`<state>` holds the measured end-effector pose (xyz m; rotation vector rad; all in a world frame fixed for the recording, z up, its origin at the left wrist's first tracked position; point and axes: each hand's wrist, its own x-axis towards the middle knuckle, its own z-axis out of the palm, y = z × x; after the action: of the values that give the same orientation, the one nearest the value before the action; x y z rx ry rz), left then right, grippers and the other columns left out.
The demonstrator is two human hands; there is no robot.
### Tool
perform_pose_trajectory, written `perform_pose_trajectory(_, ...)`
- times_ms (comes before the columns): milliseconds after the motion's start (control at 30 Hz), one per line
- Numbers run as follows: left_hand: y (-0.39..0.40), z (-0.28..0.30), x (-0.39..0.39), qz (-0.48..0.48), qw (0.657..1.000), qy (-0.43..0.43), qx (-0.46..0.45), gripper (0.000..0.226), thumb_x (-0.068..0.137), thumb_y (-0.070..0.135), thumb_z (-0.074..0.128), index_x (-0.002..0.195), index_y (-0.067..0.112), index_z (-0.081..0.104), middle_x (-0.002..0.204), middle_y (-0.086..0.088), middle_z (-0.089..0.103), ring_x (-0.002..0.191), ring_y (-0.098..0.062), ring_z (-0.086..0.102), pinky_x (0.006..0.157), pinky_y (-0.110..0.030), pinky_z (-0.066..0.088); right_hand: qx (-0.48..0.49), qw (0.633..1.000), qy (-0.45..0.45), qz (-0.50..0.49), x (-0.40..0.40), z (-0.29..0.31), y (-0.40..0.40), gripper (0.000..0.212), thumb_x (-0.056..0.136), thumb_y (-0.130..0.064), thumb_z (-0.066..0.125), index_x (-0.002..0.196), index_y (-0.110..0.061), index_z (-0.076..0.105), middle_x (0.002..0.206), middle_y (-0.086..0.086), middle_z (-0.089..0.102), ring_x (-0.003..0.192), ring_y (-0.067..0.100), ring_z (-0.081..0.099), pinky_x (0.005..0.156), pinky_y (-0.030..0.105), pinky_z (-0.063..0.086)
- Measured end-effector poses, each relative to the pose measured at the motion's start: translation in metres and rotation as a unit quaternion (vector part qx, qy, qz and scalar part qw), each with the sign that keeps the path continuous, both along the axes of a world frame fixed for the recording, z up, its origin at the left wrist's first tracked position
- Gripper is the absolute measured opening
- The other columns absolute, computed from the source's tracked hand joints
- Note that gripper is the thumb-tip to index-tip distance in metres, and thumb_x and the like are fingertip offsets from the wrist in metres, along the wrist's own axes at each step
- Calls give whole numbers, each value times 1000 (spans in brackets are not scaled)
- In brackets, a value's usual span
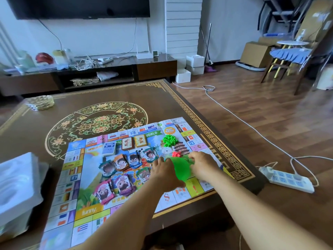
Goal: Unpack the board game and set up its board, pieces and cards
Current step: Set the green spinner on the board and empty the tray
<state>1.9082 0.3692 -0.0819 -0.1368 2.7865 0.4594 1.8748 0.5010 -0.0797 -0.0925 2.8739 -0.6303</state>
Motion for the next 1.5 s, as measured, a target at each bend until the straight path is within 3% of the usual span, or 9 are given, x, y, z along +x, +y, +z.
perform_pose_trajectory(200,-9,-6,-1,4,999,10,40,90,73,39,77,143,8,30,142,-12,35,132,-29,31,112,-39,29,31,999,-8,1,0,-4,-14,27,92,-7,50,115,-15,61,111,7,64,97,24,61,80,32,52)
perform_pose_trajectory(433,-11,-6,-5,15,999,22,48,91,74,38,76,144,5,27,143,-11,36,134,-29,31,114,-38,28,20,1000,-3,-3,-4,-7,-20,31,88,-3,44,110,-15,62,103,7,65,90,25,61,79,36,53)
perform_pose_trajectory(633,-15,2,-3,13,997,43,68,96,74,42,76,145,4,24,147,-10,32,135,-29,29,113,-37,29,2,999,43,-18,0,-1,-25,34,91,-2,47,119,-17,58,115,6,63,100,25,59,76,30,47)
perform_pose_trajectory(767,-22,17,6,36,990,99,93,72,89,34,62,145,7,27,148,-11,31,137,-28,27,112,-36,25,-60,994,94,-23,6,12,-39,31,95,-11,48,124,-19,56,121,5,62,110,25,58,88,33,48)
perform_pose_trajectory(900,-43,34,22,116,959,208,155,34,97,17,41,130,12,47,131,-11,51,120,-29,46,93,-36,38,-139,975,172,-13,25,32,-64,23,96,-21,48,114,-14,61,110,6,66,101,27,60,75,29,41)
perform_pose_trajectory(1100,-97,64,63,209,899,318,215,22,98,19,37,104,14,58,98,-8,65,86,-29,56,65,-31,34,-233,944,233,25,58,52,-119,20,97,-23,47,92,-10,61,84,9,67,79,31,59,59,32,32)
perform_pose_trajectory(1233,-138,80,92,247,880,346,211,21,98,21,39,99,15,59,86,-4,62,75,-23,49,61,-29,29,-252,939,230,44,79,65,-168,29,97,-28,47,78,-9,56,76,13,65,75,34,57,58,35,32)
perform_pose_trajectory(1367,-190,87,128,292,865,359,195,21,98,24,39,94,16,59,89,-6,67,82,-30,56,65,-33,37,-290,932,201,85,104,77,-226,35,97,-32,46,77,-8,61,77,12,69,77,33,62,64,38,45)
perform_pose_trajectory(1500,-246,86,162,339,844,373,185,19,95,25,40,89,17,57,87,-4,66,84,-28,59,65,-33,41,-293,929,165,155,125,78,-281,25,94,-29,53,74,-14,57,69,1,62,68,24,56,56,30,36)
